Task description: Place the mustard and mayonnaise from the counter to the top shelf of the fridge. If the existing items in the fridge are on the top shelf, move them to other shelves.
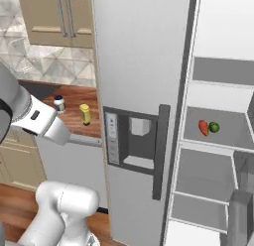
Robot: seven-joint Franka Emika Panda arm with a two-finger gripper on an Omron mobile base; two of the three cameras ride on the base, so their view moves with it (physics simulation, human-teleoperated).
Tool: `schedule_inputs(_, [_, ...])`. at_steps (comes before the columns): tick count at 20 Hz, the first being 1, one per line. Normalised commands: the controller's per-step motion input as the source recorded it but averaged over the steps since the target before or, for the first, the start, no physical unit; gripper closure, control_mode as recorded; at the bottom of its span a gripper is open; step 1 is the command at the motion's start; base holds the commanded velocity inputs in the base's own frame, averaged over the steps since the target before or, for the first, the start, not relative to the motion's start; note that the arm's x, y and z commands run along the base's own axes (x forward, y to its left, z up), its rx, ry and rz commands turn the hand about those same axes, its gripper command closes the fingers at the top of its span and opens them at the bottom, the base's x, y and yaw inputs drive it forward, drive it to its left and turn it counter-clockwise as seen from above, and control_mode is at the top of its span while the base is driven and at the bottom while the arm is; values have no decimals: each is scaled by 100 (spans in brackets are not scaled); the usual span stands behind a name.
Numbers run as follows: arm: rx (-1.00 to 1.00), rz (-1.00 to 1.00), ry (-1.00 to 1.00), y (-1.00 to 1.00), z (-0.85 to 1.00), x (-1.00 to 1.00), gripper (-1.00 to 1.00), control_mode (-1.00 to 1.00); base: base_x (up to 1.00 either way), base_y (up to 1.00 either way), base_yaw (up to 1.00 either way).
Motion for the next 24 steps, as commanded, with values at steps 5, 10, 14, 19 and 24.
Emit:
schedule_inputs(5, [0, 0, 0, 0, 0, 0, -100, 100, 38, 100, 4])
schedule_inputs(10, [0, 0, 0, 0, 0, 0, -100, 100, 48, 97, 0])
schedule_inputs(14, [0, 0, 0, 0, 0, 0, -100, 100, 82, 69, 0])
schedule_inputs(19, [0, 0, 0, 0, 0, 0, -100, 100, 84, 26, 0])
schedule_inputs(24, [0, 0, 0, 0, 0, 0, -100, 100, 65, 0, -2])
